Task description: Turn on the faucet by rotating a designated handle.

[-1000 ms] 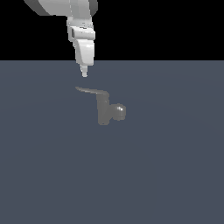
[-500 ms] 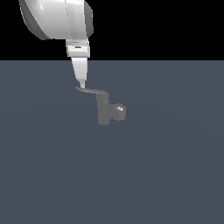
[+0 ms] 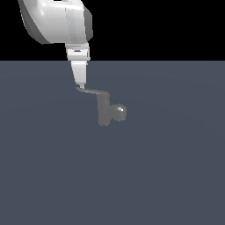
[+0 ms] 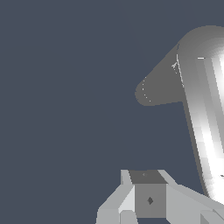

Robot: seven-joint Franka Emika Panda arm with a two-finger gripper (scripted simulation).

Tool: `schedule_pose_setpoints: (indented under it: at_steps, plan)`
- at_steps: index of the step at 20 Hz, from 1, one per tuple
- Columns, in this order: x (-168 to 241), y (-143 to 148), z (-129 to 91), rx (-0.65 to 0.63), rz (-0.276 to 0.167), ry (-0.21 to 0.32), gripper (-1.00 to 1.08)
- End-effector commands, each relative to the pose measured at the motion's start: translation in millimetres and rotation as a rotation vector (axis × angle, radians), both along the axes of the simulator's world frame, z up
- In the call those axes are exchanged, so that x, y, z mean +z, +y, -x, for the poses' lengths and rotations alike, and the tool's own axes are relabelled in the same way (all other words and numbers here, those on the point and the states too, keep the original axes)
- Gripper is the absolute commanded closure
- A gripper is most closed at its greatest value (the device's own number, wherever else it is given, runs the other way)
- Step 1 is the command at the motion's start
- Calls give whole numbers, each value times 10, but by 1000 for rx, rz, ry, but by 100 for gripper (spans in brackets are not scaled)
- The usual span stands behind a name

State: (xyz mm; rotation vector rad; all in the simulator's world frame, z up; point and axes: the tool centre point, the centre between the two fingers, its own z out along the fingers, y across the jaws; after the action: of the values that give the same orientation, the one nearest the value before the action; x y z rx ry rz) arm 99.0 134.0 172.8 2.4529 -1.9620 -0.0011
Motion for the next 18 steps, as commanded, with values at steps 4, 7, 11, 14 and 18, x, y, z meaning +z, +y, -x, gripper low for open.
schedule_pose_setpoints:
  at_steps: [4, 7, 11, 14, 18]
  plan:
    - [0, -3, 118, 0, 0, 0, 108]
    - [0, -6, 198, 0, 0, 0, 108]
    - [-1, -10, 306, 0, 0, 0, 108]
    - [1, -17, 388, 0, 0, -1, 108]
    - [0, -21, 501, 0, 0, -1, 108]
